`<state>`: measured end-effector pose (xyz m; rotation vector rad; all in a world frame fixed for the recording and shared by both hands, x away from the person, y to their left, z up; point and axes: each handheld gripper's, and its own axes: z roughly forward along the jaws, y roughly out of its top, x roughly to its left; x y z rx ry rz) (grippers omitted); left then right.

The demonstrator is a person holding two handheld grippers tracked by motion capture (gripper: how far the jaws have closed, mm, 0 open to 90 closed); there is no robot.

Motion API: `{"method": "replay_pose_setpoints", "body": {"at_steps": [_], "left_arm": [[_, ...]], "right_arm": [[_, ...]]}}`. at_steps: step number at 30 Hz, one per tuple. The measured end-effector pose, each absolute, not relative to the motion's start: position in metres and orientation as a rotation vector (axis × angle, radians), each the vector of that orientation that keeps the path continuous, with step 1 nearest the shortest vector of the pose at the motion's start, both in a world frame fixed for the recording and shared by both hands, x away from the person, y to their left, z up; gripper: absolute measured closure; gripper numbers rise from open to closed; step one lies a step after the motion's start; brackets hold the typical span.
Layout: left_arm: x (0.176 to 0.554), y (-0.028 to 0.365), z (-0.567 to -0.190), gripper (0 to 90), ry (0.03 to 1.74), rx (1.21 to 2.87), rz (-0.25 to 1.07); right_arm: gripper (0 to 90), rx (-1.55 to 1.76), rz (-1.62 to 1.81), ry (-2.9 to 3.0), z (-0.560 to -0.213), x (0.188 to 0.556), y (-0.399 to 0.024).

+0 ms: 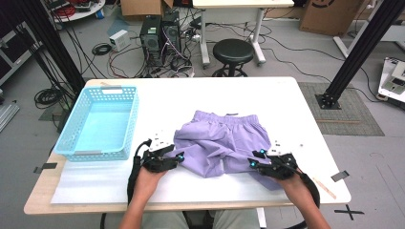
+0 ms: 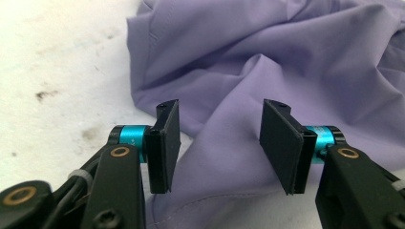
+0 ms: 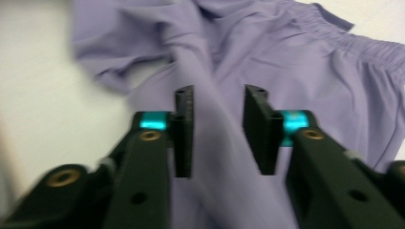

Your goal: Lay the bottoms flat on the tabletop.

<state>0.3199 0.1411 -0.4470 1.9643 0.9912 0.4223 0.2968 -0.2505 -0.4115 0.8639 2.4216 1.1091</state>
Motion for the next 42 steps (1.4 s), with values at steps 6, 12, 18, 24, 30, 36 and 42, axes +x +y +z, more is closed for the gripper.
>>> {"method": "replay_pose_setpoints", "body": {"at_steps": [6,12,18,24,30,36,42], "left_arm": [[0.323,0.132,-0.450,60.0,0.981,2.060,0.420],[0.322,0.133,-0.449,86.8,0.978,2.038,0.414],[0.324,0.144,-0.438,87.2,0.970,1.869,0.438],[0.344,0.143,-0.429,87.3,1.016,1.778,0.522],[0.367,0.126,-0.430,87.3,1.059,1.770,0.582],[0.379,0.113,-0.441,81.9,1.074,1.794,0.625],[0.371,0.118,-0.438,56.9,1.045,1.797,0.594]], "right_arm": [[51.5,0.886,1.074,2.470,-0.421,0.330,-0.208],[71.3,0.888,0.921,2.540,-0.433,0.356,-0.173],[88.6,0.859,0.924,2.520,-0.427,0.367,-0.178],[88.6,1.034,0.981,2.366,-0.413,0.395,-0.197],[89.3,1.069,0.904,2.269,-0.416,0.415,-0.193],[89.1,1.136,0.842,2.209,-0.429,0.431,-0.197],[76.1,1.133,0.871,2.196,-0.426,0.423,-0.201]]}}
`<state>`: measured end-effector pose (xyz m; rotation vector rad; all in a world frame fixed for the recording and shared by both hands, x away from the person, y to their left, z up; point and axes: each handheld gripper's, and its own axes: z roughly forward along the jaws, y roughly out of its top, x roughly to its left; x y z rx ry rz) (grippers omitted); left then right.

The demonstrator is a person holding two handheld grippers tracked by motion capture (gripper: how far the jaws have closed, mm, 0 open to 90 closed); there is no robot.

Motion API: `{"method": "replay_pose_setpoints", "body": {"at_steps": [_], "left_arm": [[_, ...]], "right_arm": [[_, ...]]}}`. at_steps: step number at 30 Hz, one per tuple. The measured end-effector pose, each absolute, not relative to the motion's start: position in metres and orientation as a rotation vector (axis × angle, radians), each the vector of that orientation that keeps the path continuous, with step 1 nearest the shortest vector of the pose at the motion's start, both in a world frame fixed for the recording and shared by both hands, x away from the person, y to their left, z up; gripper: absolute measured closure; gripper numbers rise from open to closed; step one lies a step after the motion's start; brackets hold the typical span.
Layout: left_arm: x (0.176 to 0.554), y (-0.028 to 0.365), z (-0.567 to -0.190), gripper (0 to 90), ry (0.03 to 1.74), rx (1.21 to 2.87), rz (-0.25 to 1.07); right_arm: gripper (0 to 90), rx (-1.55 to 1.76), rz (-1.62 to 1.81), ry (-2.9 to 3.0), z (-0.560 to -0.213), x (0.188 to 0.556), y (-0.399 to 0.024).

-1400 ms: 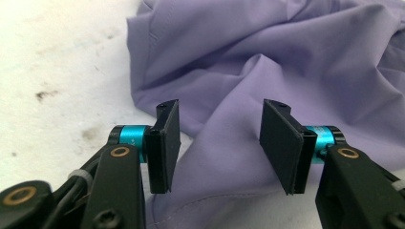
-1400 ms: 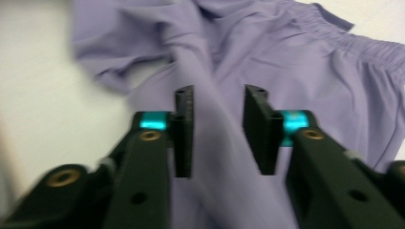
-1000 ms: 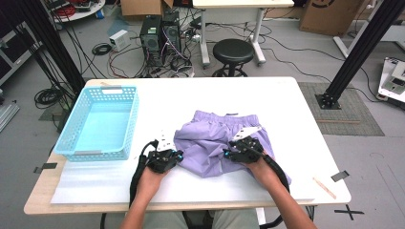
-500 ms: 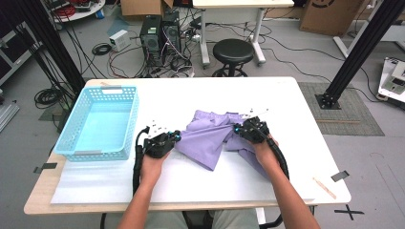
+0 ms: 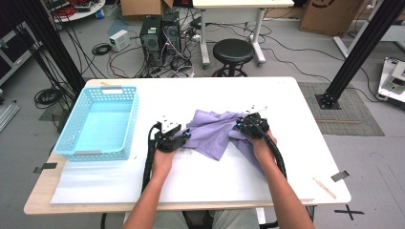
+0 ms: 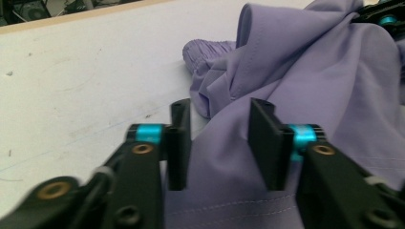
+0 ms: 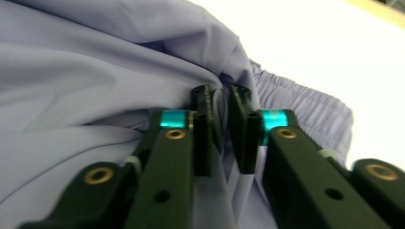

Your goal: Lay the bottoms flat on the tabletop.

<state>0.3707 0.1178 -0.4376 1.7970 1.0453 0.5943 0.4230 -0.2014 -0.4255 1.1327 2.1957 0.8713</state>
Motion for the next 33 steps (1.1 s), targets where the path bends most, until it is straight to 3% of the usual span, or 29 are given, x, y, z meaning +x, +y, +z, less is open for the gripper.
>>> {"method": "replay_pose_setpoints", "body": {"at_steps": [4,13,16,20,23,30,31,33], "left_arm": [[0.359,0.130,-0.437,53.1,1.039,1.806,0.593],[0.343,0.148,-0.445,52.3,1.016,1.803,0.511],[0.346,0.147,-0.446,50.8,1.023,1.821,0.472],[0.351,0.141,-0.448,51.4,1.042,1.882,0.450],[0.355,0.137,-0.449,56.7,1.062,1.916,0.443],[0.358,0.130,-0.449,83.4,1.069,1.974,0.480],[0.356,0.130,-0.449,85.7,1.068,1.959,0.483],[0.354,0.133,-0.448,87.4,1.056,1.925,0.479]], "right_arm": [[69.9,1.119,0.957,2.158,-0.416,0.406,-0.214],[67.3,1.016,1.093,2.213,-0.403,0.361,-0.225],[67.6,0.994,1.104,2.231,-0.407,0.349,-0.226],[76.0,0.966,1.100,2.259,-0.411,0.334,-0.230],[77.3,0.979,1.048,2.296,-0.417,0.331,-0.232],[70.9,1.043,0.949,2.320,-0.428,0.346,-0.229],[72.2,1.051,0.938,2.323,-0.429,0.347,-0.228],[83.0,1.048,0.911,2.329,-0.431,0.348,-0.227]]}}
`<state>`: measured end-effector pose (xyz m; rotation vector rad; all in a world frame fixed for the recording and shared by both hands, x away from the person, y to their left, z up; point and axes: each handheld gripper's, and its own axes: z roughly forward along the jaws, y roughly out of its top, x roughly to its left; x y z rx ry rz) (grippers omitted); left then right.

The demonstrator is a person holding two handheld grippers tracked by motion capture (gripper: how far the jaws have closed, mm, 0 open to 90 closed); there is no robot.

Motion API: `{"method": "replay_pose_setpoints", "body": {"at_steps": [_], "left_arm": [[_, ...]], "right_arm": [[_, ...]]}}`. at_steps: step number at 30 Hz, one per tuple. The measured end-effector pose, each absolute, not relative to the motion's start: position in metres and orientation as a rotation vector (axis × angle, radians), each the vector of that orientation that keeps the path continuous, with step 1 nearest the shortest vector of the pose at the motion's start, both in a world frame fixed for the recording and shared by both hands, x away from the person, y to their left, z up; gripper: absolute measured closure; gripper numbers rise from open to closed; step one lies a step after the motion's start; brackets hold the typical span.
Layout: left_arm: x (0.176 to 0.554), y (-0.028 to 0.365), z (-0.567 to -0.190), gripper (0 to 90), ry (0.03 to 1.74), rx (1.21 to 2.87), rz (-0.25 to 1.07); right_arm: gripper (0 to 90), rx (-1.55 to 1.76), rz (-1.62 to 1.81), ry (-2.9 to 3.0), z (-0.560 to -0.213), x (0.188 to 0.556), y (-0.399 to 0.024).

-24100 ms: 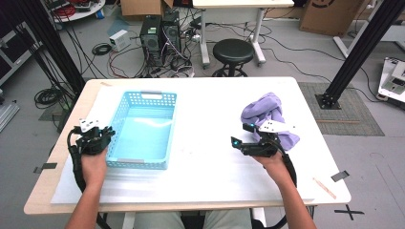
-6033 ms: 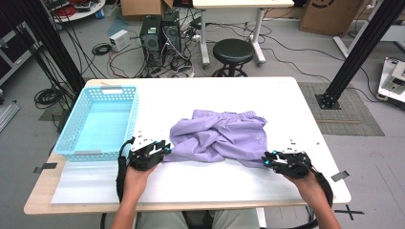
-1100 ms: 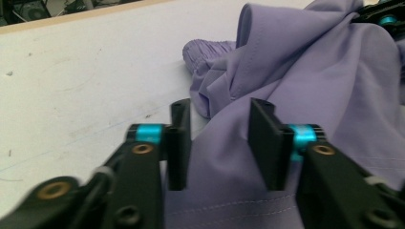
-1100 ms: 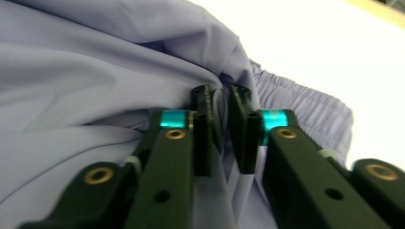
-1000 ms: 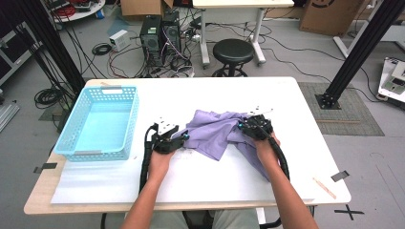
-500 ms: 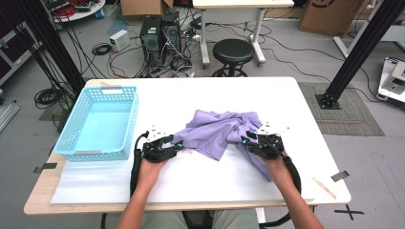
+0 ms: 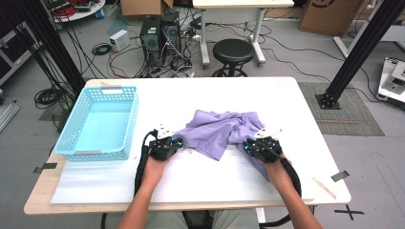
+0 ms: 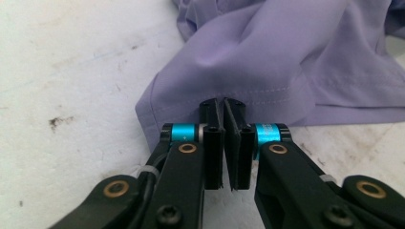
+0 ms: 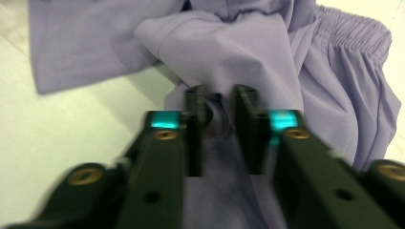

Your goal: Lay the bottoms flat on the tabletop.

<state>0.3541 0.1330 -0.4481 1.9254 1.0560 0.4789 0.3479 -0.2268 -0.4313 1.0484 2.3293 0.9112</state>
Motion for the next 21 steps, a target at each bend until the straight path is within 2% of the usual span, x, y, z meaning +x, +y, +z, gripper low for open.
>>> {"method": "replay_pose_setpoints", "body": {"at_steps": [1,2,12,21], "left_arm": [[0.353,0.134,-0.448,88.1,1.050,1.916,0.475],[0.351,0.135,-0.447,88.2,1.039,1.912,0.478],[0.339,0.144,-0.442,87.2,1.006,1.872,0.502],[0.340,0.147,-0.439,61.4,1.041,1.825,0.504]], "right_arm": [[88.2,1.038,0.905,2.338,-0.432,0.348,-0.227],[89.2,1.027,0.901,2.342,-0.433,0.347,-0.227],[89.5,0.932,0.996,2.359,-0.419,0.312,-0.237],[89.4,0.856,1.023,2.399,-0.416,0.267,-0.265]]}}
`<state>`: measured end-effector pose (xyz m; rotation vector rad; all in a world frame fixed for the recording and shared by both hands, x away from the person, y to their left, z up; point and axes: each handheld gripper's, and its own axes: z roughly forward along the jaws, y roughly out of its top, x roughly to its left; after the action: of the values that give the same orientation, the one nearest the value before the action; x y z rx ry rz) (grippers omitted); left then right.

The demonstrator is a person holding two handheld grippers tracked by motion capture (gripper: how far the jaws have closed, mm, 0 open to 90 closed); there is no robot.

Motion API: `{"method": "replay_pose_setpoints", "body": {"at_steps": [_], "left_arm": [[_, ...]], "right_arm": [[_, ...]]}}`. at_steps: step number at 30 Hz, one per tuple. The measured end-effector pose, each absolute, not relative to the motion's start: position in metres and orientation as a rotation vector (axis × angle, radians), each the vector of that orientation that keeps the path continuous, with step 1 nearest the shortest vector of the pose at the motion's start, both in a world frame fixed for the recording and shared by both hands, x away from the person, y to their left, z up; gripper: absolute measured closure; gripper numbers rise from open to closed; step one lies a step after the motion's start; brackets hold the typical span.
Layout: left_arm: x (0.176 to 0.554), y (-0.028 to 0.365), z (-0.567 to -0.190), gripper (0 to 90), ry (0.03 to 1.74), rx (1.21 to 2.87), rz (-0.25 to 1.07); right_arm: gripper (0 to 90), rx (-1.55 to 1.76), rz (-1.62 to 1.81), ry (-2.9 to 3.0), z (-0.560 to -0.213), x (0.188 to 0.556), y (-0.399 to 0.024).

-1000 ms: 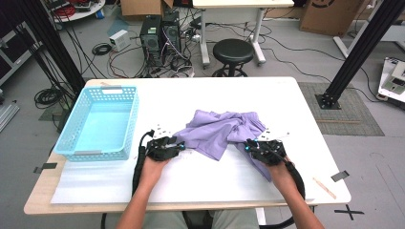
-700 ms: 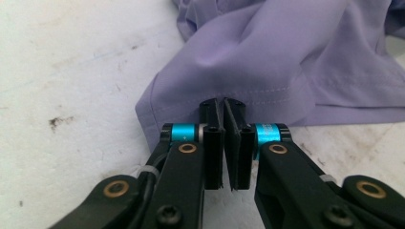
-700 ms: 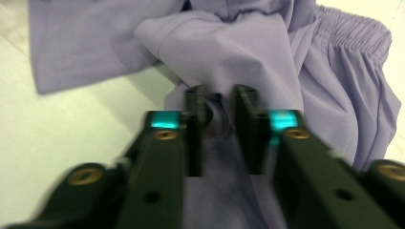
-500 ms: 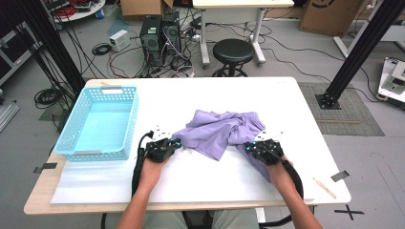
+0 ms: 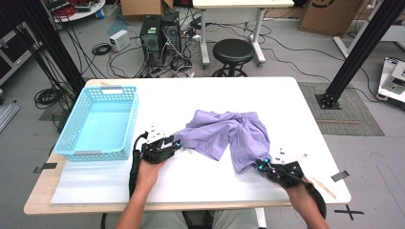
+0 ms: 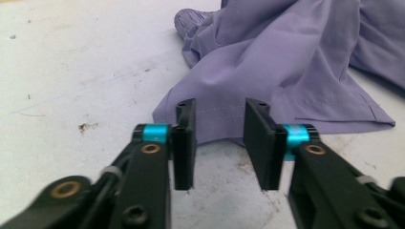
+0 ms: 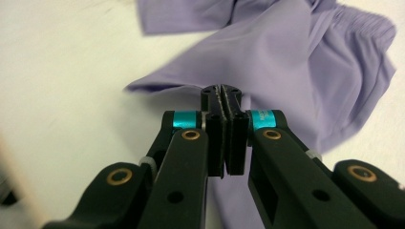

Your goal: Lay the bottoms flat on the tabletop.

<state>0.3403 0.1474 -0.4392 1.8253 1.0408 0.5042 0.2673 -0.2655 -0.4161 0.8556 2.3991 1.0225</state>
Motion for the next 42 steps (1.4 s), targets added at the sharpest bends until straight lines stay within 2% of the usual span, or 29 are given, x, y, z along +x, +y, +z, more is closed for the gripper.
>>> {"method": "replay_pose_setpoints", "body": {"at_steps": [1,2,6,11,13,16,18,24,28,30,31,34,35,36,42], "left_arm": [[0.342,0.148,-0.440,57.6,1.052,1.824,0.495],[0.344,0.147,-0.440,55.0,1.062,1.820,0.485],[0.350,0.142,-0.443,53.1,1.077,1.840,0.457],[0.359,0.131,-0.449,54.4,1.099,1.907,0.430],[0.361,0.128,-0.450,59.5,1.107,1.943,0.428],[0.359,0.127,-0.449,79.5,1.088,1.958,0.435],[0.356,0.128,-0.449,87.9,1.066,1.974,0.453],[0.342,0.137,-0.447,89.3,1.026,1.949,0.463],[0.338,0.145,-0.445,87.4,1.035,1.907,0.498],[0.338,0.149,-0.444,76.6,1.055,1.873,0.495],[0.338,0.150,-0.443,74.4,1.054,1.871,0.501],[0.338,0.154,-0.442,68.5,1.066,1.849,0.499],[0.338,0.155,-0.442,68.2,1.069,1.841,0.501],[0.338,0.157,-0.441,67.0,1.071,1.841,0.504],[0.337,0.162,-0.441,63.0,1.080,1.829,0.498]], "right_arm": [[87.1,0.839,1.025,2.417,-0.417,0.263,-0.268],[79.3,0.826,1.038,2.442,-0.418,0.260,-0.271],[70.3,0.831,1.119,2.381,-0.411,0.258,-0.276],[68.4,0.863,1.130,2.345,-0.406,0.273,-0.261],[66.7,0.848,1.107,2.361,-0.409,0.283,-0.245],[64.5,0.834,1.099,2.379,-0.414,0.298,-0.225],[64.2,0.840,1.116,2.388,-0.416,0.306,-0.214],[64.4,0.838,1.100,2.451,-0.424,0.320,-0.183],[62.6,0.812,1.068,2.492,-0.428,0.326,-0.158],[62.3,0.826,1.035,2.505,-0.432,0.330,-0.148],[63.2,0.832,1.010,2.512,-0.435,0.332,-0.144],[73.8,0.860,0.952,2.548,-0.443,0.339,-0.137],[83.2,0.864,0.967,2.559,-0.443,0.340,-0.137],[86.7,0.846,0.963,2.571,-0.442,0.339,-0.137],[87.9,0.753,0.981,2.652,-0.440,0.323,-0.146]]}}
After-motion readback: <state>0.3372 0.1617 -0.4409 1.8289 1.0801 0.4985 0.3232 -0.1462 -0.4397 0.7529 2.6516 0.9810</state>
